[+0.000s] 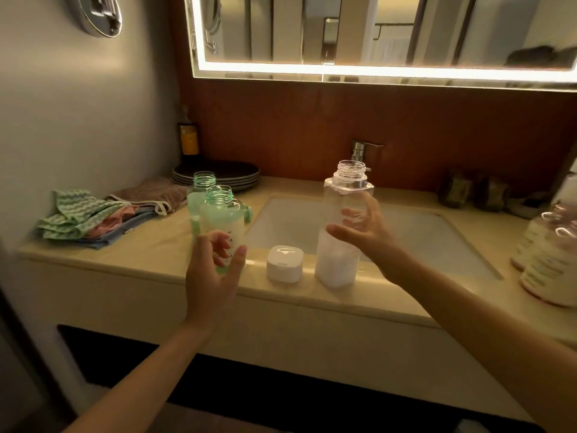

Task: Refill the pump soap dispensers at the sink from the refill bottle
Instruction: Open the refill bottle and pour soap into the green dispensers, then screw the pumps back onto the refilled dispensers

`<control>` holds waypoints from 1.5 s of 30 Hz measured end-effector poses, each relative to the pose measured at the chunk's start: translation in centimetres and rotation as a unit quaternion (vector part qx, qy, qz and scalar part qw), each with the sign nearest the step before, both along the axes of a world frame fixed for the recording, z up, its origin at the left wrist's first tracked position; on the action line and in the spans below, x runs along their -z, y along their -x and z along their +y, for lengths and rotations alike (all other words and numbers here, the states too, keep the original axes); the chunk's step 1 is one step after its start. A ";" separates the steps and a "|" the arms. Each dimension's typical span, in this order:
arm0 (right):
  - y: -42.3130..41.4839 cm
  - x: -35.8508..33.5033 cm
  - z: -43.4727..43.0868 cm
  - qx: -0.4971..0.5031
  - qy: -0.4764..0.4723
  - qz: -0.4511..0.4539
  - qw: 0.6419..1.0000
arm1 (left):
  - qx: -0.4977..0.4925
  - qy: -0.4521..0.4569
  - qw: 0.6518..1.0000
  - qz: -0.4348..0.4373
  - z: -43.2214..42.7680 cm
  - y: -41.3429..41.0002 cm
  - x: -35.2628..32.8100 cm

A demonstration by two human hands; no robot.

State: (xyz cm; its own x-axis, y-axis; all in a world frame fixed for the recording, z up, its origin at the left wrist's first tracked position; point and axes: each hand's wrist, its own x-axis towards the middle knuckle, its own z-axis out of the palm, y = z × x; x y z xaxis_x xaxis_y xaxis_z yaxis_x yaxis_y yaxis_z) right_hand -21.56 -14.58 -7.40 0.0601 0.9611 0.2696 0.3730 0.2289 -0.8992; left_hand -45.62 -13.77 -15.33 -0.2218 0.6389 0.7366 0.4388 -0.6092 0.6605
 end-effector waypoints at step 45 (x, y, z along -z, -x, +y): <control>-1.2 -13.6 -1.8 -0.004 -0.092 -0.347 0.933 | 0.263 0.109 0.959 -0.008 1.3 -12.4 -7.8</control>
State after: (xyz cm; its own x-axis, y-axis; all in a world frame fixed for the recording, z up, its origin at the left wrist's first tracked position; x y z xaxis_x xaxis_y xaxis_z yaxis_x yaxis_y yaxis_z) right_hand -20.41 -16.37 6.22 -0.1975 0.8940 0.4022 0.8488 0.3612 -0.3861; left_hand -33.19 -12.45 -7.52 0.1623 0.8035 0.5728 0.0967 -0.5906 0.8011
